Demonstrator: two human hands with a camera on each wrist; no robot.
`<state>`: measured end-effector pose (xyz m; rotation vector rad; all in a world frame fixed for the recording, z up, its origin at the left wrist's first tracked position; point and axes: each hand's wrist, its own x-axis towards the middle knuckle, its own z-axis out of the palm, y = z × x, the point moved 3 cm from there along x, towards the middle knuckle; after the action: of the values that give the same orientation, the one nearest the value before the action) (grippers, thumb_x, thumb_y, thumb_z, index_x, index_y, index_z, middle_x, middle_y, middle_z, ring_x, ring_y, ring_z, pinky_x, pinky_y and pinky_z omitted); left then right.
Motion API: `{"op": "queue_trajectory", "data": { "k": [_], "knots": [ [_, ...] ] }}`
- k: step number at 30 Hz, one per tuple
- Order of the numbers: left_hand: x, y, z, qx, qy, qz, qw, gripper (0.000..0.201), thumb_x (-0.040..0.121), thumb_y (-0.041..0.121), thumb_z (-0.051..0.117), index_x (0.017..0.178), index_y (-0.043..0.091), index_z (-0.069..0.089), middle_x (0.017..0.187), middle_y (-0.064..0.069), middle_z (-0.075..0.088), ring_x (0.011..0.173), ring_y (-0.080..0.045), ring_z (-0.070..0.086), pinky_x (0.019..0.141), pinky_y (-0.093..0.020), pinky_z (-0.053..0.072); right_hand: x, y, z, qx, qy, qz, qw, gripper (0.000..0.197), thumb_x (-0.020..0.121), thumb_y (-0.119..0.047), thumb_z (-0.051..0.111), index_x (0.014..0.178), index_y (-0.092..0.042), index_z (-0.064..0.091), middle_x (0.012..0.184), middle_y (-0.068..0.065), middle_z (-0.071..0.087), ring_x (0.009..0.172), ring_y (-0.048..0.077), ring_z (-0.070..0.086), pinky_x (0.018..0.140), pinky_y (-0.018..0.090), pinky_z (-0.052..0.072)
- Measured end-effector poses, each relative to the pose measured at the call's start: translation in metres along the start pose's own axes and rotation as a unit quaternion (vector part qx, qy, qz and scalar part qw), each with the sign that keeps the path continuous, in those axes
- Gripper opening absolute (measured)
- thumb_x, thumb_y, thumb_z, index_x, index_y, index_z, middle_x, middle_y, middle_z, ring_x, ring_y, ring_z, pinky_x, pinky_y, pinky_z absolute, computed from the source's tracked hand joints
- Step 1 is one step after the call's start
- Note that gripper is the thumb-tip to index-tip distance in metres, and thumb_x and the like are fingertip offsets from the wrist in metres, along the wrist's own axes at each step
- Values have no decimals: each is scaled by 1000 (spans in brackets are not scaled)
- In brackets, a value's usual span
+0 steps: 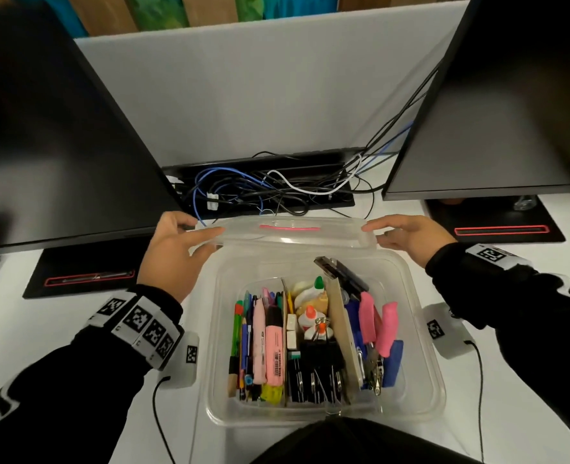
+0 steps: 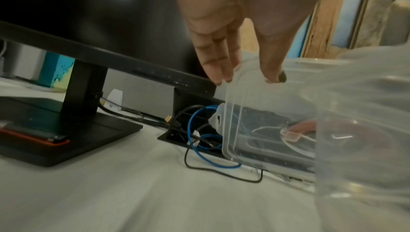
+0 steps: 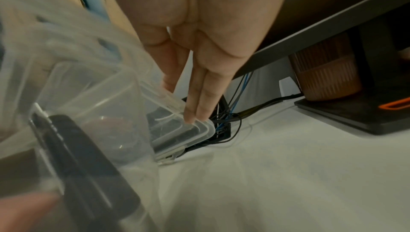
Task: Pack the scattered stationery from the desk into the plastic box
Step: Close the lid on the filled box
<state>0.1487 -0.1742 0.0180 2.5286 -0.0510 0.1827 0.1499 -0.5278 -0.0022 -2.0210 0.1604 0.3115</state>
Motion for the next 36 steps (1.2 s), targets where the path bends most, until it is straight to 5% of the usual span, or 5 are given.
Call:
{"op": "queue_trajectory", "data": {
  "k": [7, 14, 19, 24, 36],
  "knots": [
    [-29, 27, -23, 25, -26, 61, 997, 28, 90, 27, 59, 114, 42, 63, 115, 14, 58, 111, -6, 47, 92, -19, 31, -21, -9, -12, -45, 37, -21, 998, 20, 79, -44, 65, 78, -25, 69, 103, -4, 70, 94, 20, 65, 96, 33, 47],
    [-89, 49, -43, 16, 48, 117, 992, 34, 79, 29, 69, 112, 33, 67, 108, 10, 60, 101, -3, 48, 87, -5, 30, -61, -12, -21, -48, 54, -74, 995, 9, 81, -16, 70, 90, -16, 69, 116, -10, 60, 84, -7, 63, 77, 1, 43],
    [-138, 50, -41, -14, 40, 139, 989, 37, 77, 52, 65, 108, 32, 69, 97, 13, 57, 90, 3, 50, 80, 2, 32, -94, -2, -25, -19, 60, -107, 992, 15, 79, -8, 71, 89, -20, 70, 119, -10, 57, 94, 6, 64, 94, 20, 46],
    [-175, 47, -35, 23, 44, 164, 985, 34, 82, 48, 52, 100, 30, 74, 81, 14, 57, 74, 1, 48, 65, -1, 34, -125, 7, -23, -67, 58, -153, 984, 22, 77, -8, 73, 88, -27, 70, 119, -26, 52, 97, -11, 59, 90, -1, 40],
    [-208, 39, -18, 21, 34, 149, 988, 34, 86, 46, 48, 104, 31, 72, 83, 15, 55, 76, -2, 49, 64, -9, 38, -146, 43, -6, -82, 54, -152, 984, 34, 79, -8, 72, 88, -41, 69, 122, -29, 50, 107, -5, 57, 92, -1, 38]
  ]
}}
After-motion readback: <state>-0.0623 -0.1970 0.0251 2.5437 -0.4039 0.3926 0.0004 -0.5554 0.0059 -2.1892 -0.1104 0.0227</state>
